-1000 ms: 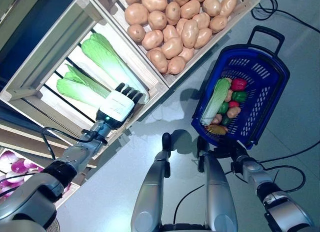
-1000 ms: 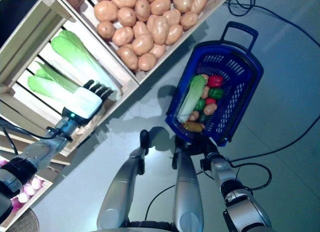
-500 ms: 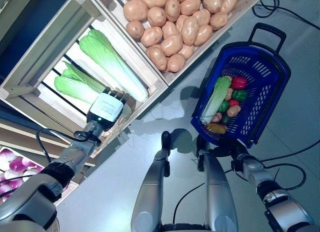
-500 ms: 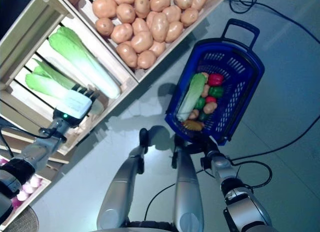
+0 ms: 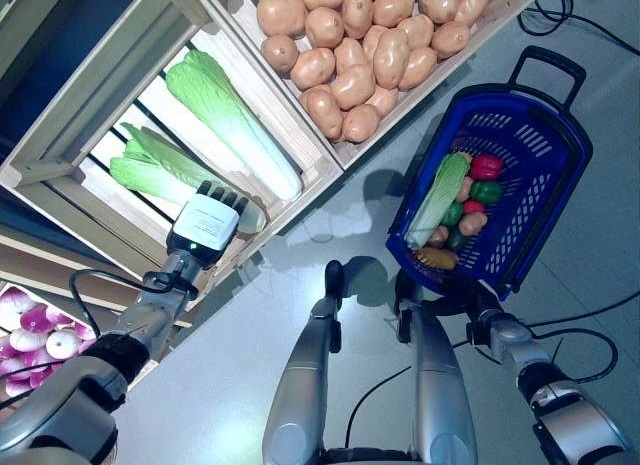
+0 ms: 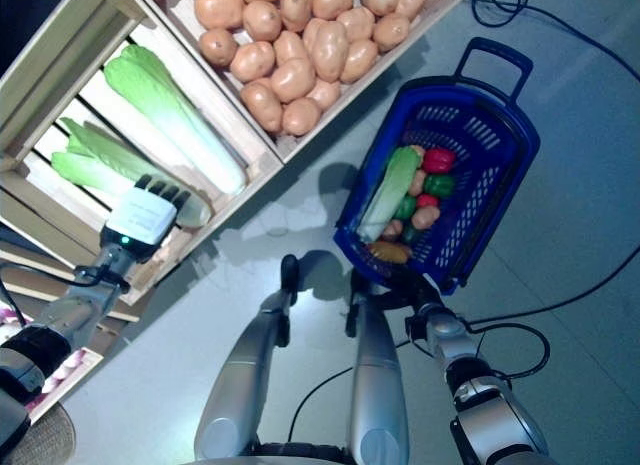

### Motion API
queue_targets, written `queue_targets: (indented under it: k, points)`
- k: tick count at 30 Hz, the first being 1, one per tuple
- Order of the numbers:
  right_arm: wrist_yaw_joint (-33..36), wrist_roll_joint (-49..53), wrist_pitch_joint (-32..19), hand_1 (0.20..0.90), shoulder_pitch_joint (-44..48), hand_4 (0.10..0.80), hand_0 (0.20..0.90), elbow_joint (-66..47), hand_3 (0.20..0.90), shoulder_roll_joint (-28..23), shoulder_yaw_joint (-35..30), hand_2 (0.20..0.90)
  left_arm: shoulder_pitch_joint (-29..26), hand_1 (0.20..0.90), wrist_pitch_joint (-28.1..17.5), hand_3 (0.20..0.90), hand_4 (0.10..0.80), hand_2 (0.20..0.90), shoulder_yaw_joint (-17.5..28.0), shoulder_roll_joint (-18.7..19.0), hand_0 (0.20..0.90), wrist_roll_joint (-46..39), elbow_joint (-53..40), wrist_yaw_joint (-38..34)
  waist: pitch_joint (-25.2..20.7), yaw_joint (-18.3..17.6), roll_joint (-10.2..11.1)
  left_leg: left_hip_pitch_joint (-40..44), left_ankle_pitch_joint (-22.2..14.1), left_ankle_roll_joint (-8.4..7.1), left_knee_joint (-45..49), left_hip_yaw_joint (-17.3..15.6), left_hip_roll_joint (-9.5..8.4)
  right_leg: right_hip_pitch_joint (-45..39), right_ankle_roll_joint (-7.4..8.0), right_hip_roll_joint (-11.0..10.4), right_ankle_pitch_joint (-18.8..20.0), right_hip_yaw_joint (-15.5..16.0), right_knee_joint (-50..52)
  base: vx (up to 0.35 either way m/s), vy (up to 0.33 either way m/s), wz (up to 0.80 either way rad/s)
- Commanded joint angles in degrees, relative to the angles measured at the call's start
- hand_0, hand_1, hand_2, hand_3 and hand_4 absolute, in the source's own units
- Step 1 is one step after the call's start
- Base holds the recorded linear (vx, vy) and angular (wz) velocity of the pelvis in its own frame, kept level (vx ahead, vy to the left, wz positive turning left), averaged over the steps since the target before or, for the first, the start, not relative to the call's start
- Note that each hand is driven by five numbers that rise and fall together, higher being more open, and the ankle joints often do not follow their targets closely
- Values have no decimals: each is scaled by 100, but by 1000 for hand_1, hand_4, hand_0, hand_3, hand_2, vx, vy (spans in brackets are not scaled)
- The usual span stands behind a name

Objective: Put vegetables into the basket

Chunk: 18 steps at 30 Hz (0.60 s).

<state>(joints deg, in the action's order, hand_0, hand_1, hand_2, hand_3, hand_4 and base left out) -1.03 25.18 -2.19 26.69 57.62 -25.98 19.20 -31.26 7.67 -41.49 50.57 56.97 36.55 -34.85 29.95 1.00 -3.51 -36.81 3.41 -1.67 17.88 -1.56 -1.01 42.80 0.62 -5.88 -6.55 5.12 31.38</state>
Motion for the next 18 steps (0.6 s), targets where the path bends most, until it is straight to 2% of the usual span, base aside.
queue_targets:
  k: [1,8,18]
  points:
    - [56,152,-127,900,-85,800,900,-306,900,-384,81,900,-125,900,29,900,800,900,682,221,900,124,-42,-676,-16,-93,-243,-340,-343,-93,478,-88,-117,-184,107,85,203,76,-320,0,0,0]
    - [140,170,-141,900,-117,800,900,-345,900,-352,148,900,-505,900,-40,900,800,900,649,124,900,-90,394,-1403,-16,-157,-156,-481,-380,-69,609,-80,-94,16,114,125,180,42,-131,5,8,2]
    - [203,322,-176,900,-136,800,900,-565,900,-300,184,900,-965,900,143,900,800,900,762,-182,900,-562,994,-1653,-16,-231,17,-755,-362,-73,741,-44,-44,282,134,208,222,-29,-23,1,1,0]
